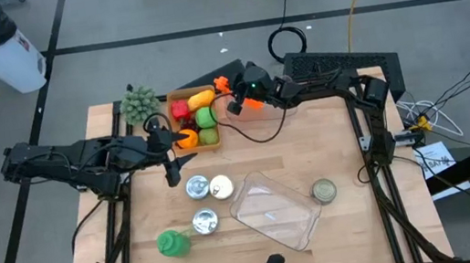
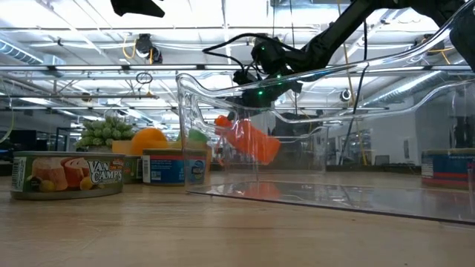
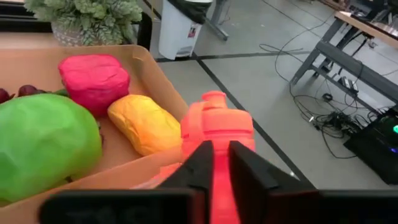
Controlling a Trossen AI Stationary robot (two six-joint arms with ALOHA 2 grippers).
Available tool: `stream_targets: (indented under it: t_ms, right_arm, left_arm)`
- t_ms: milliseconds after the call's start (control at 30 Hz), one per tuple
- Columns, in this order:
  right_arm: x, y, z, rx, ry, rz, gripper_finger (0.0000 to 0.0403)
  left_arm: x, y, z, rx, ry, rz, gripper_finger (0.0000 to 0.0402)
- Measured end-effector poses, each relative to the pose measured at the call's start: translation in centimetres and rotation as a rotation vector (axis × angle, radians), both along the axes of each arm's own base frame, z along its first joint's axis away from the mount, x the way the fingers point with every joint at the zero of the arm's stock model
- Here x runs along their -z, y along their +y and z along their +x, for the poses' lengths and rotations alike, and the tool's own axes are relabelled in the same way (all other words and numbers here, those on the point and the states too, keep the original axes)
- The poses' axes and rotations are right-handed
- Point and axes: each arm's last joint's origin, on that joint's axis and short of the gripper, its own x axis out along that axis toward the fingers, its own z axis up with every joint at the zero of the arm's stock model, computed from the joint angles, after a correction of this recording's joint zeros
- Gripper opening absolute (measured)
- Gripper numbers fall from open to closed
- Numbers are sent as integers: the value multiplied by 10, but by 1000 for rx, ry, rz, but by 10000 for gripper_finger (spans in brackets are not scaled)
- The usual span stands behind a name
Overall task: Pick & Place Food Item
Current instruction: Put the orange water bottle into the top transparent bin
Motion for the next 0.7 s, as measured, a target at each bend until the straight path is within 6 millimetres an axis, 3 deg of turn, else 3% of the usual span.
stream_targets:
  t_ms: [67,567,700]
  right_arm:
    - [0,1,1,-47,0,2,6]
    - [-1,16,9,-86,20,-59,1]
    - [-4,25,12,-94,63,-108,27]
  left_arm:
    - [0,0,0,0,0,0,278]
    - [0,0,0,0,0,0,291]
    - [0,0,0,1,1,2,282]
